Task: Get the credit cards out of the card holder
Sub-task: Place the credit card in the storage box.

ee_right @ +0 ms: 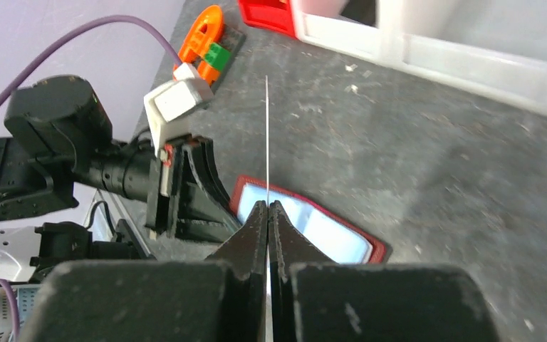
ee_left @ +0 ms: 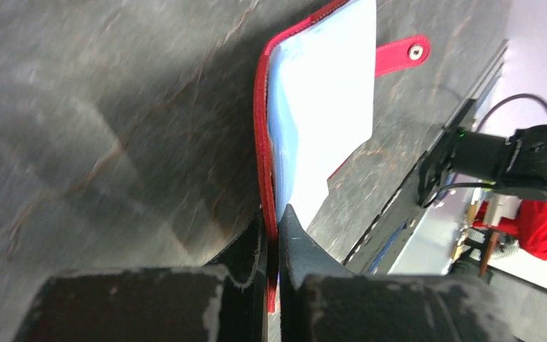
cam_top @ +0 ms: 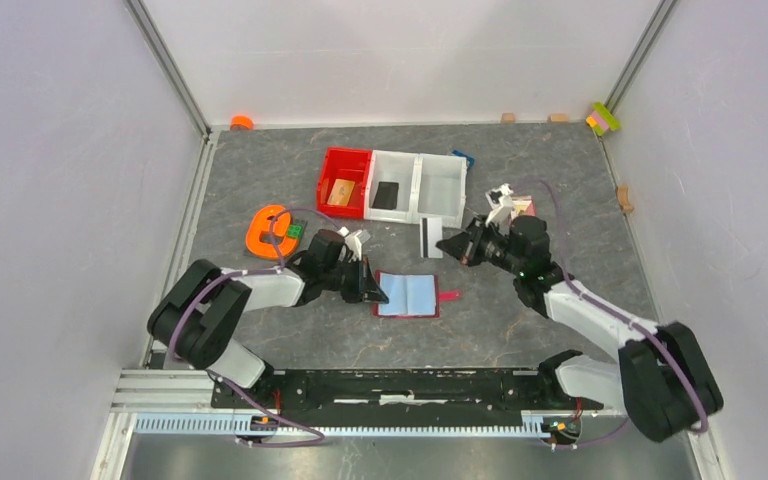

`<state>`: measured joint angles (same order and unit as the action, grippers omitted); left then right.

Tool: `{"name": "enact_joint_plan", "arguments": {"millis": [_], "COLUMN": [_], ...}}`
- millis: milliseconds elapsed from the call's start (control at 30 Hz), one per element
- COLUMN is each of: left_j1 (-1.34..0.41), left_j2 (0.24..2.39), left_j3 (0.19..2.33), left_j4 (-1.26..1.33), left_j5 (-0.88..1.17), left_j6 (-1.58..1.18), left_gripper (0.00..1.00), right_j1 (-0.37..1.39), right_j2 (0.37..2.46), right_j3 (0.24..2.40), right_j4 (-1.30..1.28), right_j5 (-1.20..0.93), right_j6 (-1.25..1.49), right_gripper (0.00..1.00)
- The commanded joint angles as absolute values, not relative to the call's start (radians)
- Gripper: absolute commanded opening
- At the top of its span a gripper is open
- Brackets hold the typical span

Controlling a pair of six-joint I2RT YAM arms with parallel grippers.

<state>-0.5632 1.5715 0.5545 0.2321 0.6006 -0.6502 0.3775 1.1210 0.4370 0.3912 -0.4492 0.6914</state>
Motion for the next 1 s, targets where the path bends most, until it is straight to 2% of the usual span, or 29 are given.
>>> {"name": "enact_joint_plan", "arguments": {"millis": [0, 200, 367, 533, 733, 967], "left_j1": [-0.565, -0.565, -0.565, -0.565, -0.565, -0.566], "left_j2": [1.433, 1.243, 1.152, 1.120, 1.177, 1.162], "left_j3": [0.499, 0.441, 0.401, 0.392, 0.417, 0.410], "left_j4": [0.116, 0.035, 0.058, 0.048, 0.032, 0.057], "left_j5": [0.448, 0.297, 0.299, 0.254, 0.250, 0.264], "left_j6": [-0.559, -0.500, -0.497, -0.502, -0.505, -0.499], "left_gripper": [0.02, 0.02, 0.03, 0.04, 0.04, 0.03], "right_j1": [0.470, 0.557, 0.568, 0.565, 0.540, 0.490], "right_j2": [1.246, 1.446, 1.539, 1.560, 1.609, 1.659], "right_j3": [0.588, 0.813, 0.929, 1.020, 1.097, 1.102], "right_j4": [0.527, 0.518, 0.510, 0.378, 0.211, 0.196], "right_j5": [-0.381, -0.265, -0.214, -0.087, 0.019, 0.040], "right_j6": [0.721, 0.731, 0.715, 0.608, 0.510, 0.508], "right_gripper": [0.00, 0.00, 0.00, 0.00, 0.00, 0.00]}}
